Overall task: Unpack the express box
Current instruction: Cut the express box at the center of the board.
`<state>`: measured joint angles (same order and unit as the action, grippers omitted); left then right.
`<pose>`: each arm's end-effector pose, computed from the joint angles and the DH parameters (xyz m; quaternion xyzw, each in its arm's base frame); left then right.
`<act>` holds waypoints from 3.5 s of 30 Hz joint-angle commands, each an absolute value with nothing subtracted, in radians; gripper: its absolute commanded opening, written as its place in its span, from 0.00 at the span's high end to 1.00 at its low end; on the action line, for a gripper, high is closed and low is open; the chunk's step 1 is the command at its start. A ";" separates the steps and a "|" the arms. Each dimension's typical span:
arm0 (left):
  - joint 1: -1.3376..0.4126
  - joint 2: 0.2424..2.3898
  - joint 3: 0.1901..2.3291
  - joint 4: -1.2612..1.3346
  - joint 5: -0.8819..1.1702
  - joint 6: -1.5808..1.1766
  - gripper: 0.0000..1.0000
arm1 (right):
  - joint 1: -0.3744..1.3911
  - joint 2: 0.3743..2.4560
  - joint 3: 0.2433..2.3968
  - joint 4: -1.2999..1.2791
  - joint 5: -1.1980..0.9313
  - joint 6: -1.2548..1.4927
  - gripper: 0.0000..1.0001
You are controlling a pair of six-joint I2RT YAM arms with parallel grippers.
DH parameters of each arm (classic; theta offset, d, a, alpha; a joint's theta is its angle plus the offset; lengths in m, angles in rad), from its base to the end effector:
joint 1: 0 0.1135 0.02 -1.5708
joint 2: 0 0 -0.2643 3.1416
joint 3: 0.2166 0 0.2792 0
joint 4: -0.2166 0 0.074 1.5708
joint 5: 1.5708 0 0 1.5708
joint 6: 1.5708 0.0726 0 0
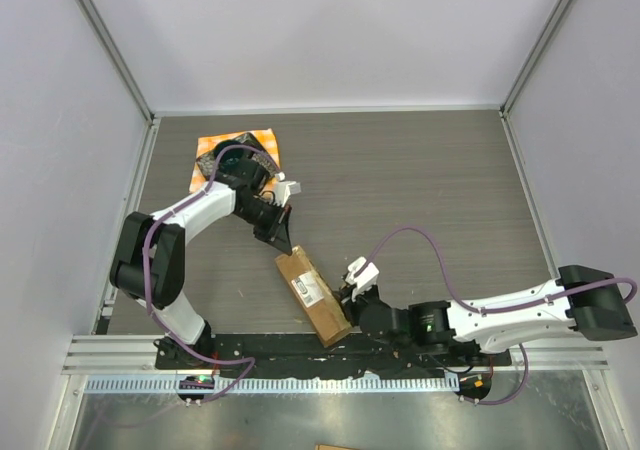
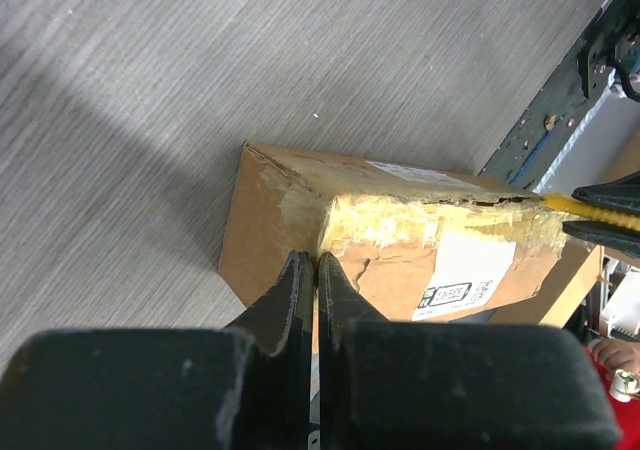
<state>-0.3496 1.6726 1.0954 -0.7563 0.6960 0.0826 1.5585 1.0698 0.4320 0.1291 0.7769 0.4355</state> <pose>0.3022 -0.1597 0.1518 0.2396 0.9031 -0.3504 0.0652 0.0541 0.2571 0.1699 -0.2625 0.7776 0.2164 0.5287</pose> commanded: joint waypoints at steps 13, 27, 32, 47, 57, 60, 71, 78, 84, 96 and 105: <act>-0.324 1.675 1.065 -0.695 0.380 0.114 1.00 | 1.772 1.054 0.500 -0.131 0.887 0.664 0.99; -0.330 1.652 1.123 -0.683 0.296 0.092 1.00 | 1.629 1.101 0.511 0.290 0.852 0.394 0.99; -0.330 1.646 1.118 -0.673 0.275 0.081 1.00 | 1.600 1.132 0.541 0.281 0.801 0.408 0.99; -0.330 1.597 1.221 -0.759 0.350 0.091 1.00 | 1.546 1.184 0.549 0.133 0.901 0.319 0.99; -0.331 1.609 1.324 -0.839 0.541 0.067 0.60 | 1.519 1.198 0.514 0.236 0.833 0.255 0.99; -0.350 1.635 1.309 -0.830 0.584 0.083 0.58 | 1.519 1.207 0.505 0.267 0.812 0.245 0.99; -0.400 1.735 1.276 -0.758 0.574 0.115 0.62 | 1.488 1.227 0.479 0.354 0.746 0.247 0.99; -0.439 1.726 1.240 -0.747 0.489 0.155 0.83 | 1.470 1.206 0.480 0.379 0.761 0.221 0.99; -0.439 1.707 1.183 -0.735 0.454 0.166 0.98 | 1.467 1.141 0.491 0.359 0.750 0.228 0.99; -0.439 1.692 1.167 -0.724 0.417 0.172 0.91 | 1.479 1.077 0.446 0.313 0.726 0.269 0.99; -0.401 1.690 1.270 -0.750 0.342 0.158 0.56 | 1.479 1.023 0.466 0.276 0.715 0.238 0.99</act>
